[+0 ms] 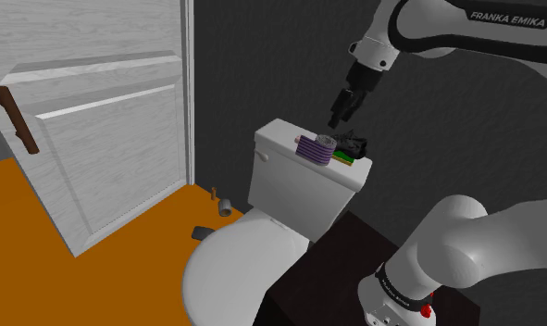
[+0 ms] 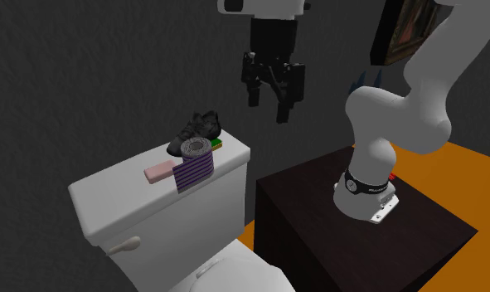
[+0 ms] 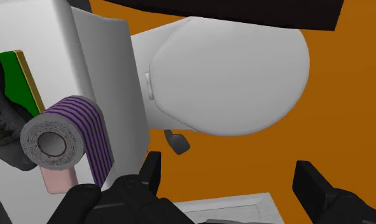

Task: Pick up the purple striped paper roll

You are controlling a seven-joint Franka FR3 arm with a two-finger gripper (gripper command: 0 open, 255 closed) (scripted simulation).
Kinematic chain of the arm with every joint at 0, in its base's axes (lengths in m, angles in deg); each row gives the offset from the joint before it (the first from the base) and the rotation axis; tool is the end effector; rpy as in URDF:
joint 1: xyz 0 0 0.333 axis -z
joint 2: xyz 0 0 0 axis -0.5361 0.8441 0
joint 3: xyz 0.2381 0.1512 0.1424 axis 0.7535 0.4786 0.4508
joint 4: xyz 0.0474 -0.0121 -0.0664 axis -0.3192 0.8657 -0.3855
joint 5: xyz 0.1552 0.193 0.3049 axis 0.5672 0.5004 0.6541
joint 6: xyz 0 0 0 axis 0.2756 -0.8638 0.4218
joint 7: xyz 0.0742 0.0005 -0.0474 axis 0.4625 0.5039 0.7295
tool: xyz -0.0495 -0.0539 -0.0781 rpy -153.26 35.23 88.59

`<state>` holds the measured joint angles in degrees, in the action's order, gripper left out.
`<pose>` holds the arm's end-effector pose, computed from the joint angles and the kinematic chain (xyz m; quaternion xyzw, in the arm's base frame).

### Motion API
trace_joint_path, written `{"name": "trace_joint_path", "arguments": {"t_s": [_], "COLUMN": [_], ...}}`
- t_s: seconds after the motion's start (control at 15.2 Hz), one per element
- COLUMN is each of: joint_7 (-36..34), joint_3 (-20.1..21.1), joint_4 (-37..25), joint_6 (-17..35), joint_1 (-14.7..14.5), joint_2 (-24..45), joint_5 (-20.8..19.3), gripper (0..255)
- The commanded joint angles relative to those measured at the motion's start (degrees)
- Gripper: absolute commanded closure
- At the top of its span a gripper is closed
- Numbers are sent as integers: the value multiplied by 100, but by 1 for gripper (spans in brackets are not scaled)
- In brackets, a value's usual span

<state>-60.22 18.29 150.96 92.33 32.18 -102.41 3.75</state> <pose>0.3475 -0.0514 0.5699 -0.9977 -0.0411 -0.0375 0.0396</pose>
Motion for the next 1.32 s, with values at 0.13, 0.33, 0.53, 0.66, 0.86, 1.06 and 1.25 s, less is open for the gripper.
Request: {"name": "trace_joint_path", "arguments": {"t_s": [0.13, 0.33, 0.53, 0.66, 0.86, 1.06, 1.25], "joint_7": [759, 1303, 1841, 2199, 2736, 3270, 3655], "joint_3": [-362, -612, -844, -986, -1169, -1308, -1366], "joint_4": [-5, -87, -238, -377, -641, -970, -1251], "joint_6": [486, 819, 1145, 1354, 1649, 1913, 2082], "joint_1": [-29, -50, -74, -90, -104, -97, -61], "joint_2": [653, 1175, 1751, 2160, 2806, 3482, 3990], "joint_5": [-263, -414, -518, -557, -566, -518, -456], "gripper": [0, 0, 0, 0, 0, 0, 0]}}
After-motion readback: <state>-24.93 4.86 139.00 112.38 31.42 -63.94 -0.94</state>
